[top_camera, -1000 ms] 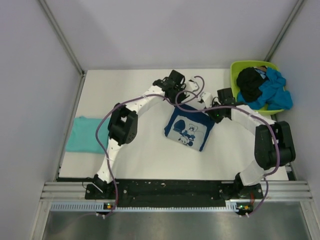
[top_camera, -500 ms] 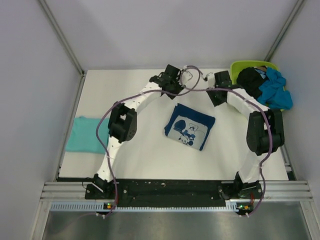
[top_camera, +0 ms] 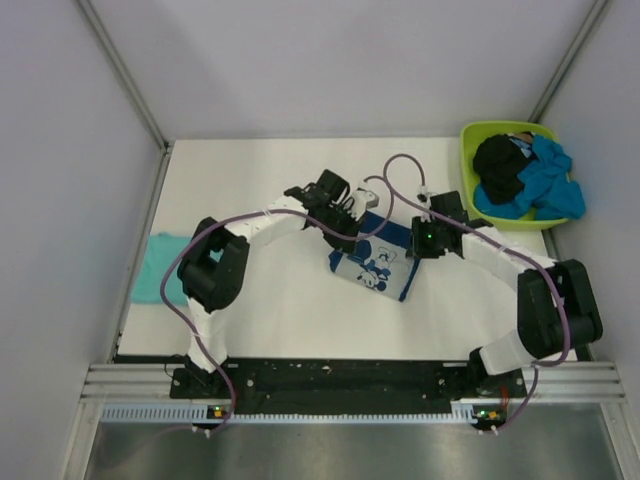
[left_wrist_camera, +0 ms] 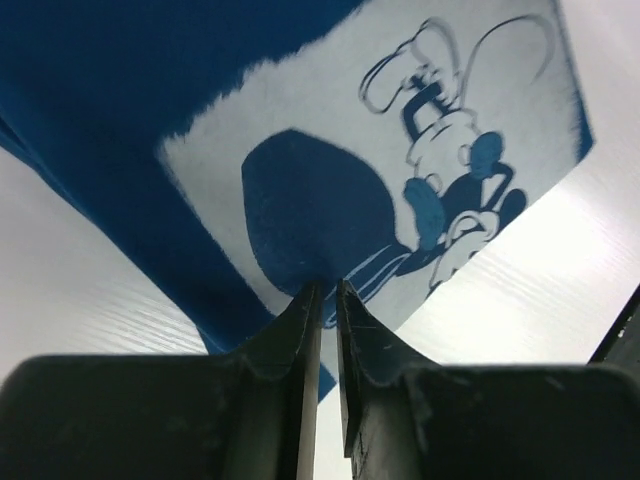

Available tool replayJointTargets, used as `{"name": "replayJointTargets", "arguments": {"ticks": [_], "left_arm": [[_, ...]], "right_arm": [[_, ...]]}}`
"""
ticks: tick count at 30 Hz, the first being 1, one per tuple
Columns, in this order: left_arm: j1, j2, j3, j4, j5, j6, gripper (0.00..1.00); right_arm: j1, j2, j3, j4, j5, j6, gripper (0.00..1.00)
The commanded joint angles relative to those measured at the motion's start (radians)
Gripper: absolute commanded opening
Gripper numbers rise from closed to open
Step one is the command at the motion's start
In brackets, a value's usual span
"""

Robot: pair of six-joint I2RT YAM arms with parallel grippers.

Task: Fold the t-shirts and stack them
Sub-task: Fold the long partially folded tshirt into a neat square

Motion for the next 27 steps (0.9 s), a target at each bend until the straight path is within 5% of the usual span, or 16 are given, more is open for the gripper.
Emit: {"name": "replayJointTargets", "arguments": {"ticks": [1, 13, 18, 23, 26, 27], "left_arm": [[0.016, 0.03, -0.057, 0.044, -0.031, -0.092, 0.15], [0.029, -0.093, -0.261, 0.115, -0.053, -0.149, 0.22], [0.04, -0.232, -0.16, 0.113, -0.062, -0.029, 0.39], [0.172, -0.115, -0.007, 0.143, -0.133, -0.305, 0.49], [0.186, -0.036, -0.008, 0.178, -0.075, -0.399, 0.7], [0.183, -0.018, -0.016, 0.192, -0.059, -0.435, 0.91]], "right_arm": [[-0.019, 0.104, -0.011, 0.088, 0.003, 0.068, 0.22], [-0.084, 0.397, 0.304, 0.003, 0.028, -0.05, 0.25], [-0.085, 0.39, 0.447, -0.075, 0.051, -0.101, 0.31], [-0.084, 0.282, 0.431, -0.098, 0.072, -0.098, 0.37], [-0.084, 0.227, 0.354, -0.098, 0.029, -0.087, 0.43], [-0.085, 0.216, 0.327, -0.099, 0.025, -0.086, 0.45]]}}
